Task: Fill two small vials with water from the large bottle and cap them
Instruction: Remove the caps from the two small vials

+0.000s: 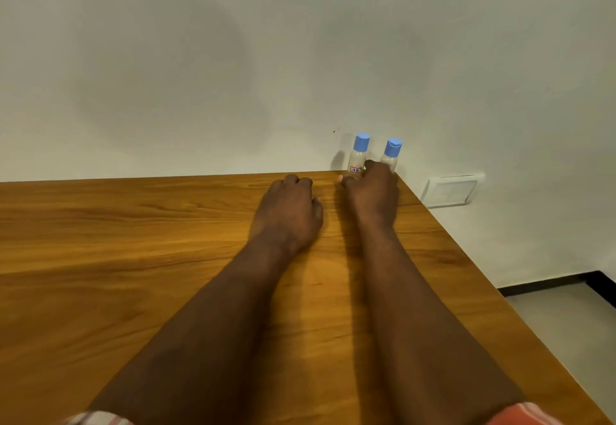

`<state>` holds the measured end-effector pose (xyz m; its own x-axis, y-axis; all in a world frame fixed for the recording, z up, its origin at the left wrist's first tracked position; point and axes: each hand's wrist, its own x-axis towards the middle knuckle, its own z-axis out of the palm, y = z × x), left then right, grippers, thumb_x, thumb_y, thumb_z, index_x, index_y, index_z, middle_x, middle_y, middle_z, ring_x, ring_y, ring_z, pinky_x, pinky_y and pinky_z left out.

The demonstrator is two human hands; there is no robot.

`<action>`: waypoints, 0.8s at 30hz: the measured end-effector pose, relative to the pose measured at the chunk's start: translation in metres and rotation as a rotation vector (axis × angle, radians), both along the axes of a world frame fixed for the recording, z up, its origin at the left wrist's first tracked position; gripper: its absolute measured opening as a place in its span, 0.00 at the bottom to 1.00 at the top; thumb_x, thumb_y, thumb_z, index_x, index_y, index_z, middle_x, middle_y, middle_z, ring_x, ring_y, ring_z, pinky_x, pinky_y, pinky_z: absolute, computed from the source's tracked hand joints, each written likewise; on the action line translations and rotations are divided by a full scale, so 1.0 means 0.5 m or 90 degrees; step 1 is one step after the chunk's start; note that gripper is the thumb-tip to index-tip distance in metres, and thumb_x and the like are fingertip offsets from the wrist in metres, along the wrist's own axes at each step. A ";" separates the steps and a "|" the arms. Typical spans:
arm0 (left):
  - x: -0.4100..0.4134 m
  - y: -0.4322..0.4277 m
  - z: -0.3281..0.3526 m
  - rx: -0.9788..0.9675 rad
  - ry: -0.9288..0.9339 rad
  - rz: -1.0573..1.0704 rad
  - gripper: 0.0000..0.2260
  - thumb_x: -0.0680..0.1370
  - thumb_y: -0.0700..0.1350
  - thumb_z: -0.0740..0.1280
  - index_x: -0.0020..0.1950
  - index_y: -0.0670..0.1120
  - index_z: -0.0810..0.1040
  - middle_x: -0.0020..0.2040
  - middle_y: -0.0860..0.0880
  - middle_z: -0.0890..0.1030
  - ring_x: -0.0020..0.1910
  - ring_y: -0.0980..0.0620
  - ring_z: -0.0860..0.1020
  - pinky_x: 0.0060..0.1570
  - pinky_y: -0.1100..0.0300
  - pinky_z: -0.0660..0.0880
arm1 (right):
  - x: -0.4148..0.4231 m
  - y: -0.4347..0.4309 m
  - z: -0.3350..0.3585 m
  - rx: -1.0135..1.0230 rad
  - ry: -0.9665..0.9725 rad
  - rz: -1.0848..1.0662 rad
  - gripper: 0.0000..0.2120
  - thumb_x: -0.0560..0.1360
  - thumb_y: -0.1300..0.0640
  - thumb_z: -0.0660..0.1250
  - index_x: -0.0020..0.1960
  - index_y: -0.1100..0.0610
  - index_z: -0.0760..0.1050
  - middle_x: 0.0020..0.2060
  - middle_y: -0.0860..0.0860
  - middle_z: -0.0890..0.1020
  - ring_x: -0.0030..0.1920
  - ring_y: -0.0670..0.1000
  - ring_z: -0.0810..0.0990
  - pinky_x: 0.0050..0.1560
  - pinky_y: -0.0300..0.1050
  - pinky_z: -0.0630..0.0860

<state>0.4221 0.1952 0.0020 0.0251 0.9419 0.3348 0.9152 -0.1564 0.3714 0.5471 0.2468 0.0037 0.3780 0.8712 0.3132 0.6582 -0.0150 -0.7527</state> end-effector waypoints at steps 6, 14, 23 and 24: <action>0.001 0.012 0.001 0.009 0.001 0.006 0.17 0.80 0.49 0.59 0.65 0.42 0.73 0.60 0.42 0.76 0.61 0.43 0.72 0.60 0.50 0.71 | -0.004 0.020 0.002 0.014 -0.015 -0.044 0.16 0.76 0.52 0.71 0.60 0.58 0.78 0.56 0.56 0.83 0.56 0.57 0.81 0.51 0.44 0.73; -0.002 -0.034 0.006 0.027 0.015 0.021 0.15 0.80 0.47 0.58 0.63 0.42 0.74 0.59 0.43 0.76 0.59 0.44 0.72 0.59 0.51 0.71 | -0.013 -0.057 0.003 0.037 -0.018 -0.018 0.16 0.74 0.51 0.73 0.58 0.58 0.80 0.53 0.55 0.85 0.52 0.55 0.83 0.47 0.42 0.72; -0.019 -0.189 0.001 0.005 0.024 0.019 0.14 0.79 0.47 0.58 0.61 0.43 0.74 0.58 0.44 0.76 0.59 0.45 0.72 0.60 0.52 0.69 | -0.035 -0.245 0.007 0.019 -0.004 0.017 0.12 0.74 0.51 0.73 0.55 0.56 0.81 0.47 0.53 0.86 0.45 0.53 0.83 0.46 0.49 0.79; -0.021 -0.211 0.001 0.004 0.023 0.021 0.14 0.79 0.47 0.57 0.61 0.44 0.74 0.58 0.44 0.77 0.59 0.45 0.72 0.59 0.52 0.70 | -0.039 -0.268 0.006 0.019 -0.003 0.019 0.12 0.74 0.51 0.73 0.55 0.56 0.81 0.47 0.53 0.86 0.45 0.52 0.83 0.45 0.47 0.79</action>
